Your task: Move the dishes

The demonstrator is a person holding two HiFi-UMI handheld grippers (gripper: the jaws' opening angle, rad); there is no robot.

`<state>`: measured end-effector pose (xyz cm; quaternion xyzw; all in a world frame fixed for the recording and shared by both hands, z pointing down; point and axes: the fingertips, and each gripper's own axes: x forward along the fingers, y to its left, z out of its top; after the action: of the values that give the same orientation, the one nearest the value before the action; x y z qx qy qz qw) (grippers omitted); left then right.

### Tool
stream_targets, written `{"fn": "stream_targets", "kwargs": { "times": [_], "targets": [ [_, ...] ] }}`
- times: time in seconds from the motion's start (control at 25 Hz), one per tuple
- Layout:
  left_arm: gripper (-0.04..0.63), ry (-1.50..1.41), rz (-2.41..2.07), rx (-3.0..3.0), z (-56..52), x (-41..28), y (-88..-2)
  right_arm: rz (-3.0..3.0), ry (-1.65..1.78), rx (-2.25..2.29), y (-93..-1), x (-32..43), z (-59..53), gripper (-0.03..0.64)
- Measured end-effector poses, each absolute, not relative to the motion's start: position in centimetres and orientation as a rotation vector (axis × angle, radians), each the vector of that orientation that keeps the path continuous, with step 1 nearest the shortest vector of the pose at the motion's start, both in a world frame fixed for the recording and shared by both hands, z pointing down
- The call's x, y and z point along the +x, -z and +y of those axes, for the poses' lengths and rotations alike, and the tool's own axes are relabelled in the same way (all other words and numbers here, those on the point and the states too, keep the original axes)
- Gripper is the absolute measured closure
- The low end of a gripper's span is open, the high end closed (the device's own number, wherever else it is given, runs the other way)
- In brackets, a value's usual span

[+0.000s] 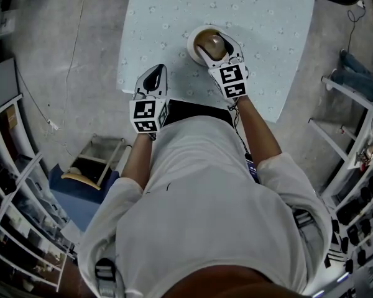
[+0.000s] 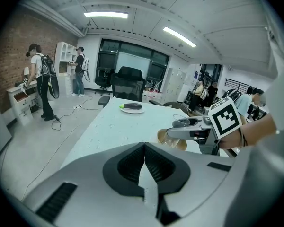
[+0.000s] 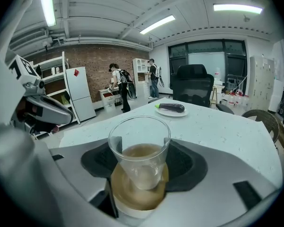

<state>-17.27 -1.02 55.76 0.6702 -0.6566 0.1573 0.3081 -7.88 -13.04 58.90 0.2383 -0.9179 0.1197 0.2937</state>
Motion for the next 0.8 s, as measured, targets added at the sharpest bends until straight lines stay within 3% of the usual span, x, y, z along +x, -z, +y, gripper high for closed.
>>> {"fn": "stream_targets", "kwargs": {
  "times": [0.8],
  "targets": [
    [0.577,-0.418,-1.698,1.902,-4.0,-16.6,-53.8,-2.509,-0.319,0.723,-54.6,-7.7,-13.7,0.337]
  ]
}}
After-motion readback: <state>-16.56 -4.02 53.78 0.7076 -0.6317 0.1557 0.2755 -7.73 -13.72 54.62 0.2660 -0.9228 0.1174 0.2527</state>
